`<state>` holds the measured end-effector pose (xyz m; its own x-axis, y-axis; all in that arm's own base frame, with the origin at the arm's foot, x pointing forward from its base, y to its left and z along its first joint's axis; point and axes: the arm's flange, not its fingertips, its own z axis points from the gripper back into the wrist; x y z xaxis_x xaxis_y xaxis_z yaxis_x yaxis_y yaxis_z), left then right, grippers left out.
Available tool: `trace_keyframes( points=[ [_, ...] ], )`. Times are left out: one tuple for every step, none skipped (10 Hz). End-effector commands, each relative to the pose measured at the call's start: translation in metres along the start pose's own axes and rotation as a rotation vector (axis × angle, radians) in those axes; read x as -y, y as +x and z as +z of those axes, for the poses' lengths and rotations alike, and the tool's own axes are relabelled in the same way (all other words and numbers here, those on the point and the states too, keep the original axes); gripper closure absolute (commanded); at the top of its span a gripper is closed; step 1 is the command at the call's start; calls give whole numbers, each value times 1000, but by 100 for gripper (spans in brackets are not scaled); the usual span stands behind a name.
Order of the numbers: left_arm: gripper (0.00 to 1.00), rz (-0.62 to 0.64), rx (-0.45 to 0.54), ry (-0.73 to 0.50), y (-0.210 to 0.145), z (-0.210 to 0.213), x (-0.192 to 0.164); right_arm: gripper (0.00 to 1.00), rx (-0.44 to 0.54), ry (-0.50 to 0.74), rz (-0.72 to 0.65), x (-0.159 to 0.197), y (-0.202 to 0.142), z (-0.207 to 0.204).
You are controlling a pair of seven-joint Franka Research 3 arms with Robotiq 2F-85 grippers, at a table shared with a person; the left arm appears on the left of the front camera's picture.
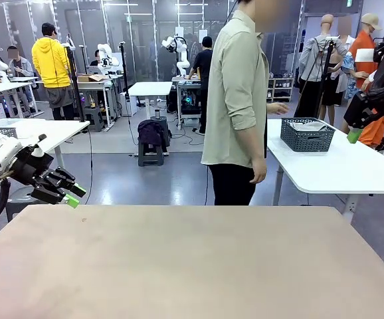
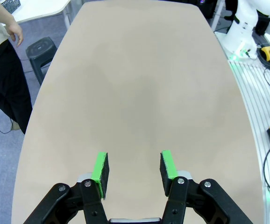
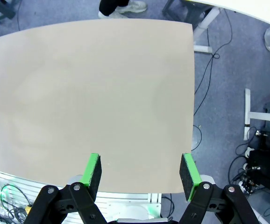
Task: Fold the towels and place them in the basket.
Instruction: Stack the folded Towel with hook on the right side of the table.
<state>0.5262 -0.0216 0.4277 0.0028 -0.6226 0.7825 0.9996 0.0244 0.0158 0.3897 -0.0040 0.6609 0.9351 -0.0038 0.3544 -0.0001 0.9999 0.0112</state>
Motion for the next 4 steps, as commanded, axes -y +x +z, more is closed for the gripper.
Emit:
trace_keyframes(
  points=[
    [43,-2,1,2,1,1,2,16,-7,2,-13,-1,3,2],
    [43,-2,1,2,1,1,2,16,-7,2,-13,-1,3,2],
    [43,-2,1,2,1,1,2,16,-7,2,-13,-1,3,2],
    [43,-2,1,2,1,1,2,16,-7,2,-13,-1,3,2]
  ],
)
